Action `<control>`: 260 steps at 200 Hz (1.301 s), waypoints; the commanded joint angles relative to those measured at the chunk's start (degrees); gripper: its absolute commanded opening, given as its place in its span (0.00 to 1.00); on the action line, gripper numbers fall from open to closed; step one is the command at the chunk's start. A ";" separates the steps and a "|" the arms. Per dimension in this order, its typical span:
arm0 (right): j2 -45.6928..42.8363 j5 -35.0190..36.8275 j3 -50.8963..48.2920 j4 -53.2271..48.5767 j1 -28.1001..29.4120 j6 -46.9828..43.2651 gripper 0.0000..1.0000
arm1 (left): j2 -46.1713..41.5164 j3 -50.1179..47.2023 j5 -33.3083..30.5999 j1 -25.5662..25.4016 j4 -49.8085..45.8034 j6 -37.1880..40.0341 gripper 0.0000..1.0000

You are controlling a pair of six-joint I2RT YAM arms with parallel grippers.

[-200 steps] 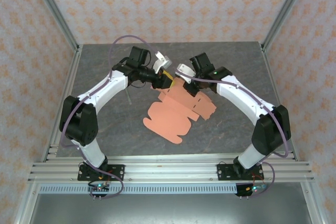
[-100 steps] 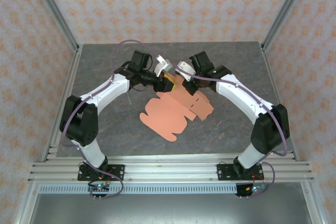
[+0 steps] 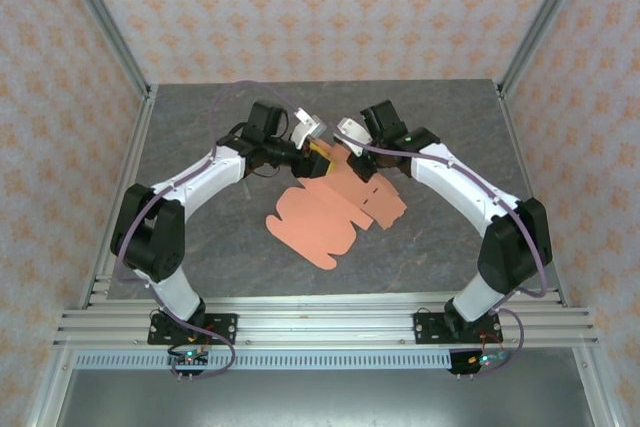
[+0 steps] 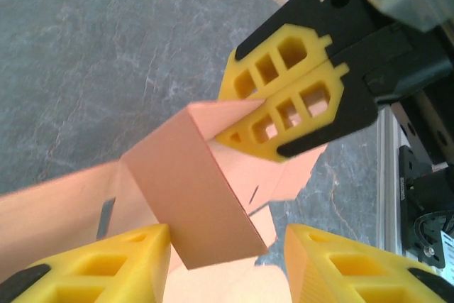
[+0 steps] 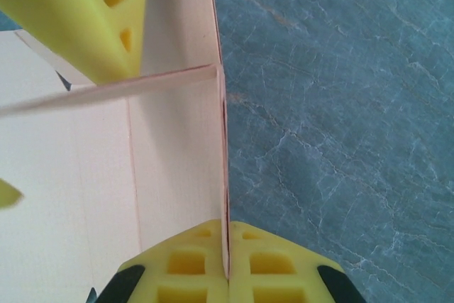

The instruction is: Fold the paper box

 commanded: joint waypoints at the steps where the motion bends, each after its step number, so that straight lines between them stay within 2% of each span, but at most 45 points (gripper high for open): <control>1: -3.05 4.02 -0.61 -0.13 -0.44 -5.36 0.00 | -5.92 -2.84 -5.10 0.81 0.78 -1.67 0.50; 33: -2.44 10.77 0.15 -1.45 -0.08 -8.78 0.00 | -12.76 -10.82 -11.37 3.27 5.06 -8.03 0.54; 59: -2.22 17.97 -2.32 2.19 2.28 -12.25 0.00 | -19.84 -17.32 -17.69 5.42 7.83 -13.01 0.58; 92: -2.07 25.73 -5.74 9.65 4.77 -17.43 0.00 | -23.37 -21.11 -28.14 6.36 7.72 -12.99 0.64; 135: -2.53 31.80 -10.72 20.97 7.50 -26.16 0.00 | -16.22 -19.22 -27.16 7.00 10.08 -11.37 0.66; 164: -4.12 30.99 -14.85 27.33 7.64 -30.15 0.00 | -9.89 -15.75 -22.62 7.77 10.43 -8.41 0.66; 196: -4.69 29.33 -15.20 26.09 7.30 -32.08 0.00 | -7.50 -13.92 -18.66 10.52 10.69 -7.84 0.65; 230: -5.70 25.96 -15.40 26.08 6.70 -31.96 0.00 | -2.26 -7.80 -24.66 11.33 3.96 -6.57 0.66; 243: -5.67 25.31 -15.38 26.12 6.68 -32.03 0.00 | 1.42 -4.79 -24.66 11.32 2.65 -6.65 0.69; 260: -5.86 24.71 -15.29 25.84 6.68 -31.96 0.00 | 6.38 0.10 -22.61 11.30 0.41 -7.14 0.67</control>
